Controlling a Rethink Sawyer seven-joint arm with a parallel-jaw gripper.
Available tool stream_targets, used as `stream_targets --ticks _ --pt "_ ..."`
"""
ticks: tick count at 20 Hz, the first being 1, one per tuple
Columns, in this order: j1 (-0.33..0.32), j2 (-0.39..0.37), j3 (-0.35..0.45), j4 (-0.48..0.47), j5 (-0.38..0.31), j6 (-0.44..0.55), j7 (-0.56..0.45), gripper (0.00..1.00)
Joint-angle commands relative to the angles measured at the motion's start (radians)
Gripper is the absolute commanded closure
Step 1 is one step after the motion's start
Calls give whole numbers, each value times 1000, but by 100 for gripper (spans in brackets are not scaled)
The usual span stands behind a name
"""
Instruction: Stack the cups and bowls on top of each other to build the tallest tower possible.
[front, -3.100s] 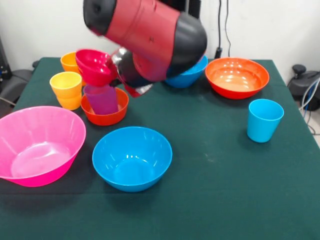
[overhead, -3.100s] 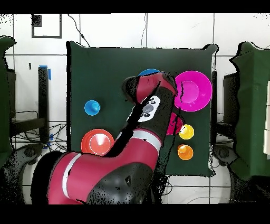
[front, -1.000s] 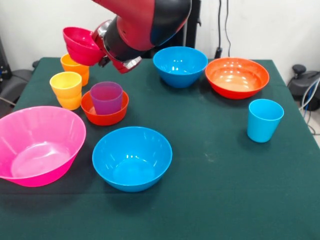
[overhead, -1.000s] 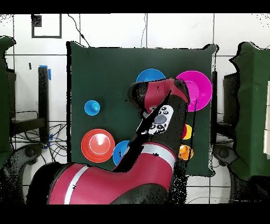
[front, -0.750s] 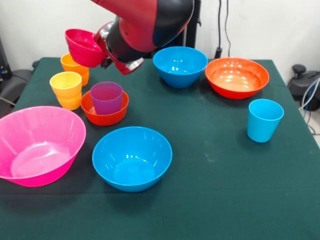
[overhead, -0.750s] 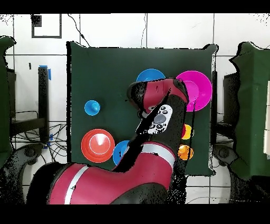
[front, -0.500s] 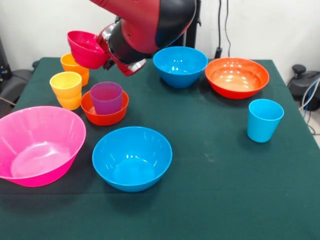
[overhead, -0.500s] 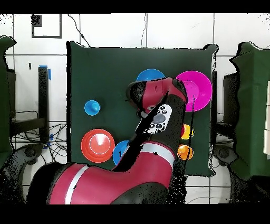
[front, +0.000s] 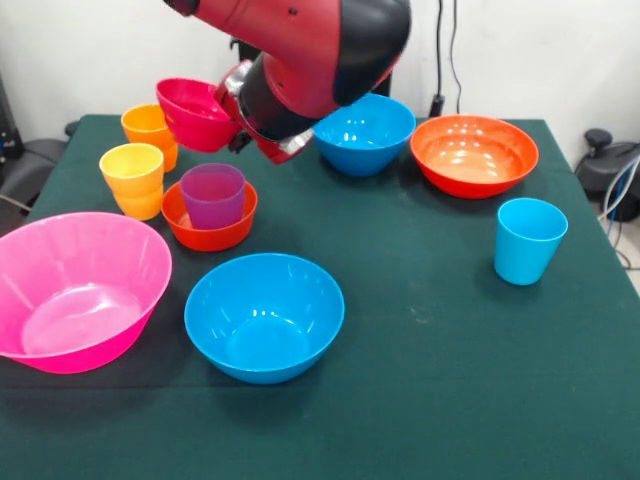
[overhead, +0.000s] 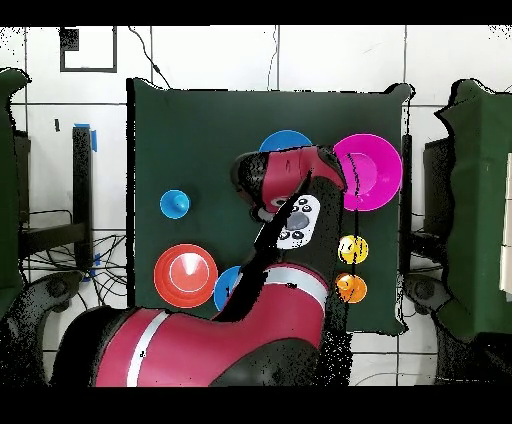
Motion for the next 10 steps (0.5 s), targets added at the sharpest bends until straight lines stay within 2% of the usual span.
stream_targets --ticks 1,5,6,10 --pt "-20 48 217 22 49 -145 -84 100" --pt "-53 28 268 58 46 -179 -158 100" --pt "-93 6 264 167 29 -264 -169 100" --pt "-107 -14 272 197 10 -271 -166 100"
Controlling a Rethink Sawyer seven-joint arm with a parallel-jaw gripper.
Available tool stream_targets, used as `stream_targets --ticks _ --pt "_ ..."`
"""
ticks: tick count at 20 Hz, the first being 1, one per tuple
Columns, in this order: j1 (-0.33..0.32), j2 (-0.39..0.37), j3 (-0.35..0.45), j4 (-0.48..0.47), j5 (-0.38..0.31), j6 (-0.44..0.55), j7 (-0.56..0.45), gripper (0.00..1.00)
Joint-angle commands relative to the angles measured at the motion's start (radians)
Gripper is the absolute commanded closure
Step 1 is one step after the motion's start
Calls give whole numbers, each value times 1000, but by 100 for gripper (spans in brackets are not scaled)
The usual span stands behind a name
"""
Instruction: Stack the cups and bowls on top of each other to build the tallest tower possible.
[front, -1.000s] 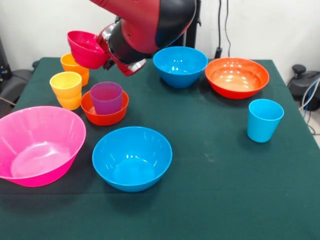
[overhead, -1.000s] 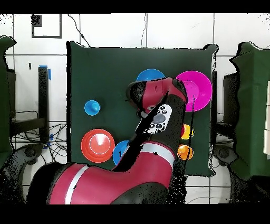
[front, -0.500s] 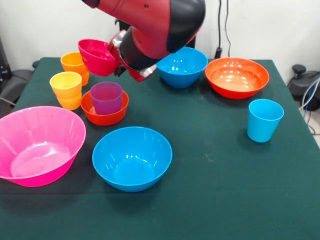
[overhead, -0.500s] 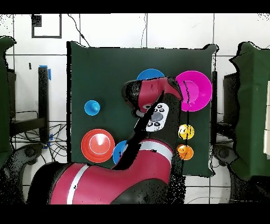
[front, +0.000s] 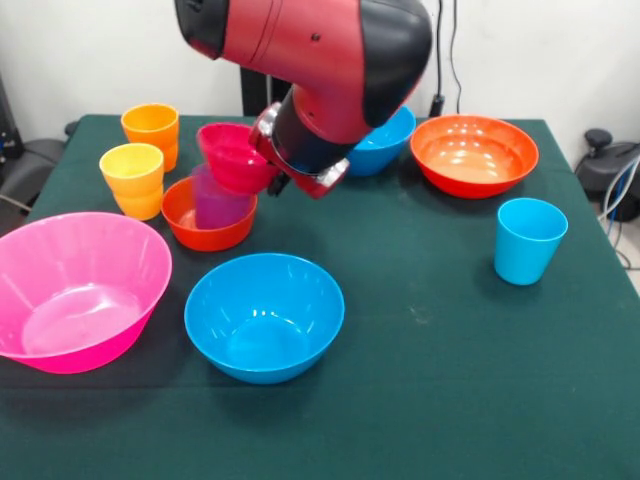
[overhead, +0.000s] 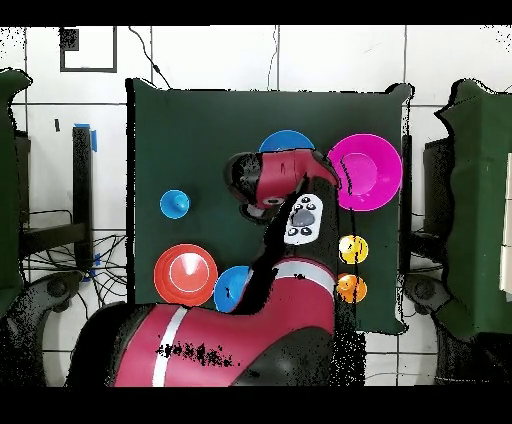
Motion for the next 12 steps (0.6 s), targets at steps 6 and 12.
stream_targets --ticks 6,12 --pt "-86 0 178 137 -48 -137 -197 100" --pt "-77 -44 144 157 -70 -71 -191 100"
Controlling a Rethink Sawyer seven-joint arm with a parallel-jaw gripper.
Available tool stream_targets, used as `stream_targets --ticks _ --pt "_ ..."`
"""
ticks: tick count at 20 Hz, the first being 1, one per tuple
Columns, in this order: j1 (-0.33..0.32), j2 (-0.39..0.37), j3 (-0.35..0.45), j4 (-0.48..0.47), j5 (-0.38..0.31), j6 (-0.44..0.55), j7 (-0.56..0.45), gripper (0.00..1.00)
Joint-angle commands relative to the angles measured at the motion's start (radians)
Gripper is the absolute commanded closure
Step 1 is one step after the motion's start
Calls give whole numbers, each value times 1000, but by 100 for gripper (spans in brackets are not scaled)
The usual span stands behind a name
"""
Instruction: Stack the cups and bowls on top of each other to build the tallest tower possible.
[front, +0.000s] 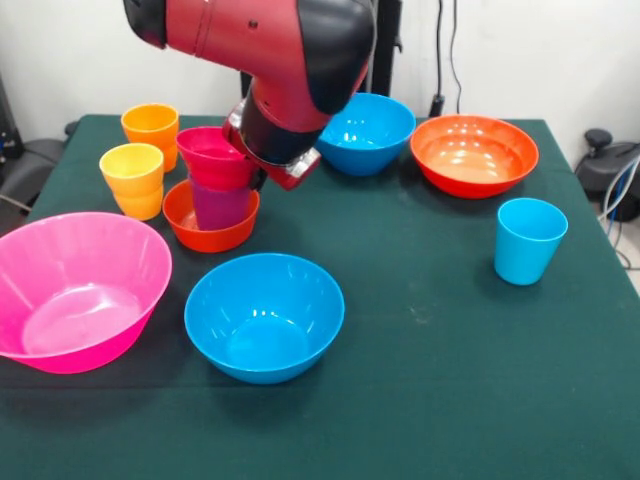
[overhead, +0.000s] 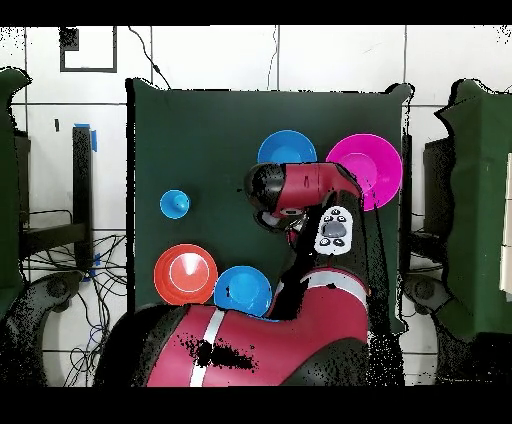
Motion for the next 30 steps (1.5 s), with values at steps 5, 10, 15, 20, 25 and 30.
stream_targets --ticks 5,10,15,20,25,30 --pt "-2 -24 106 76 -76 15 -200 100" --pt "-2 5 116 29 -81 33 -210 100" --pt "-5 39 130 -2 -78 11 -204 100" --pt "-13 81 142 -43 -77 -20 -197 100" --pt "-22 136 161 -81 -70 -78 -177 100" --pt "-30 155 175 -74 -60 -121 -155 100"
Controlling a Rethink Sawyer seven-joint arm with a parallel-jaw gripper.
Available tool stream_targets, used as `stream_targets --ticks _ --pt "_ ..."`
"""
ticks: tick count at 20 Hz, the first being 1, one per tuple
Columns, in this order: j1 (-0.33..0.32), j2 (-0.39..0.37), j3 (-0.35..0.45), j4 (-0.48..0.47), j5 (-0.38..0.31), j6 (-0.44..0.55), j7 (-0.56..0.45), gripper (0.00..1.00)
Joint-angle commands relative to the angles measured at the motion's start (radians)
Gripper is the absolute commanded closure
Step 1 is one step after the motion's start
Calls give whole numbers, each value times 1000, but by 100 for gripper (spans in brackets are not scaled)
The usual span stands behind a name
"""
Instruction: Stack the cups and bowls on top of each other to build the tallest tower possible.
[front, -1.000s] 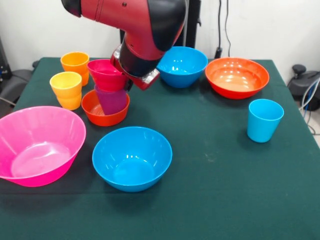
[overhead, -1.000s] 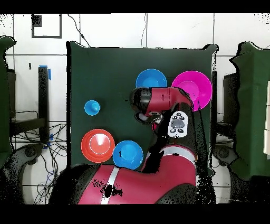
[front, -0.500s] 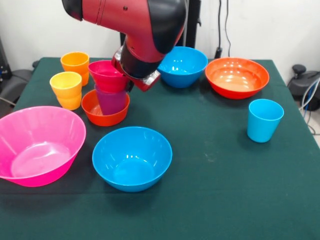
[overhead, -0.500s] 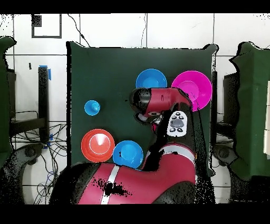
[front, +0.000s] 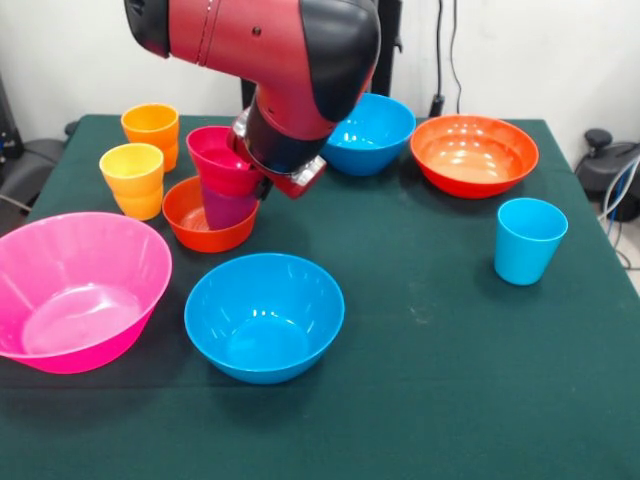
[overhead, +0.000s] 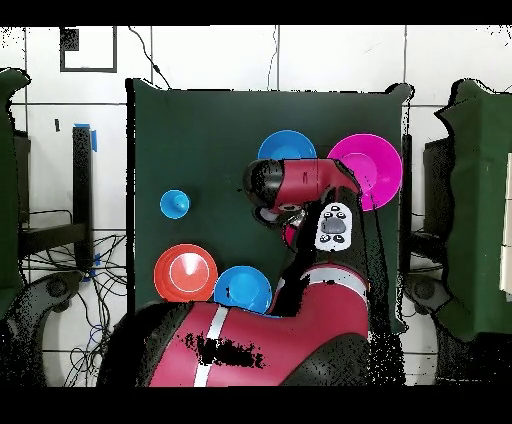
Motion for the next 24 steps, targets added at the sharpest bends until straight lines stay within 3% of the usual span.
stream_targets --ticks 1,16,24 --pt "-26 143 153 -45 -62 -138 -149 100" --pt "-10 169 128 -60 -81 -157 -112 100" --pt "2 138 110 -34 -126 -297 -71 100"
